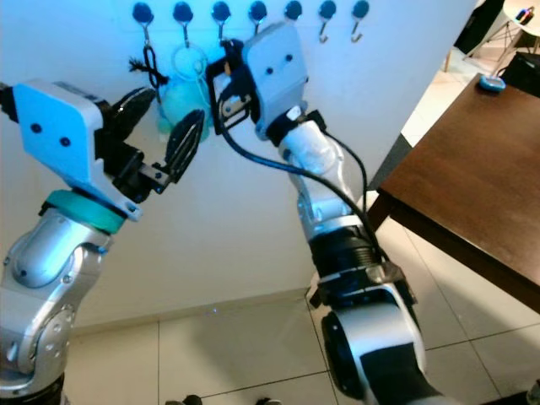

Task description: Hang keys on a hook

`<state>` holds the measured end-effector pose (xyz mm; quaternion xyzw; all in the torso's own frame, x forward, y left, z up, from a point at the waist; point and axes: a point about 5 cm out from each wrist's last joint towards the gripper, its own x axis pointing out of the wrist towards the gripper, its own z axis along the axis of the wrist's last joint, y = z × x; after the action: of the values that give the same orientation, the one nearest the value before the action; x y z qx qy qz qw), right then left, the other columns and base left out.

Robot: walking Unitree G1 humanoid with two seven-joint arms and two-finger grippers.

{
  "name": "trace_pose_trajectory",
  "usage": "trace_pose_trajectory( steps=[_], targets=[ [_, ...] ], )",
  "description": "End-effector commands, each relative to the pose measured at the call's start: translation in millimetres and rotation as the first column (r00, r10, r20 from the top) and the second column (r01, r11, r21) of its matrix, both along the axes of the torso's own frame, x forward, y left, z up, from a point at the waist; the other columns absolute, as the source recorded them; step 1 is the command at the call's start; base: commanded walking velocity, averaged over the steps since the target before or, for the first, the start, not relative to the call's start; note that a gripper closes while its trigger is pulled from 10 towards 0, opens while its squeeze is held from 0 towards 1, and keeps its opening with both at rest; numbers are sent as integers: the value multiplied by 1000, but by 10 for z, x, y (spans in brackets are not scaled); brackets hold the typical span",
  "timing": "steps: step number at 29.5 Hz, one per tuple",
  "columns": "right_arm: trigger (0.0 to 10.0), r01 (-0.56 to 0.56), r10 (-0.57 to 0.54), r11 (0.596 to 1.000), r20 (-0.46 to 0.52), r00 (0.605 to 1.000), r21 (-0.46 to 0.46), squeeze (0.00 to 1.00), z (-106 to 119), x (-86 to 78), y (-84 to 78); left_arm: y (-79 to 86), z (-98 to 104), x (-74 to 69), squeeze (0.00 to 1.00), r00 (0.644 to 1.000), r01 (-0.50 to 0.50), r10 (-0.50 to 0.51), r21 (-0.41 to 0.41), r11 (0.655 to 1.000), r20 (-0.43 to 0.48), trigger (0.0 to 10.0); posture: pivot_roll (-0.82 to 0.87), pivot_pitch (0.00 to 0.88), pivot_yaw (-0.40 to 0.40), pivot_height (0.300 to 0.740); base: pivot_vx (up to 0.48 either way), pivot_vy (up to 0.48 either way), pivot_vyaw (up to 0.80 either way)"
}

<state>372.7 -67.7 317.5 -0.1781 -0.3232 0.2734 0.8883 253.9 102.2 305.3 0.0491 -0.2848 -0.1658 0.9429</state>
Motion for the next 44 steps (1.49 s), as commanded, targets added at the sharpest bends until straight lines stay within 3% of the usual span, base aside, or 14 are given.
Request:
trace_pose_trajectory(
  steps=[1, 11, 19, 28, 35, 44],
  targets=[
    [10000, 3, -2, 998, 19, 1000, -68, 0, -45, -11, 39, -9, 10, -27, 0, 1000, 3, -3, 3, 1000, 10, 10000, -17, 110, 50, 740, 0, 0, 0],
    [10000, 67, -66, 993, 18, 998, -101, 0, -65, 39, -9, -7, 10, -29, 0, 1000, 3, -3, 1, 1000, 10, 10000, -18, 108, 50, 740, 0, 0, 0],
    [10000, -1, -10, 996, 118, 993, 92, 0, 123, -148, -71, -6, 8, -30, 0, 1000, 3, -4, 2, 1000, 10, 10000, -16, 113, 50, 740, 0, 0, 0],
    [10000, -22, 0, 991, 161, 987, 131, 0, 89, -322, -186, -10, 3, -18, 0, 1000, 11, -11, -1, 1000, 4, 10000, -30, 122, 62, 740, 0, 0, 0],
    [10000, 2, -22, 992, 155, 988, 126, 0, 73, -302, -202, -17, 6, -10, 0, 1000, 15, -15, -1, 1000, 5, 10000, -31, 120, 64, 740, 0, 0, 0],
    [10000, 68, -83, 990, 122, 989, 120, 0, 68, -156, -204, -14, 16, -9, 0, 1000, 13, -13, 1, 1000, 6, 10000, -20, 120, 63, 740, 0, 0, 0]
  ],
)
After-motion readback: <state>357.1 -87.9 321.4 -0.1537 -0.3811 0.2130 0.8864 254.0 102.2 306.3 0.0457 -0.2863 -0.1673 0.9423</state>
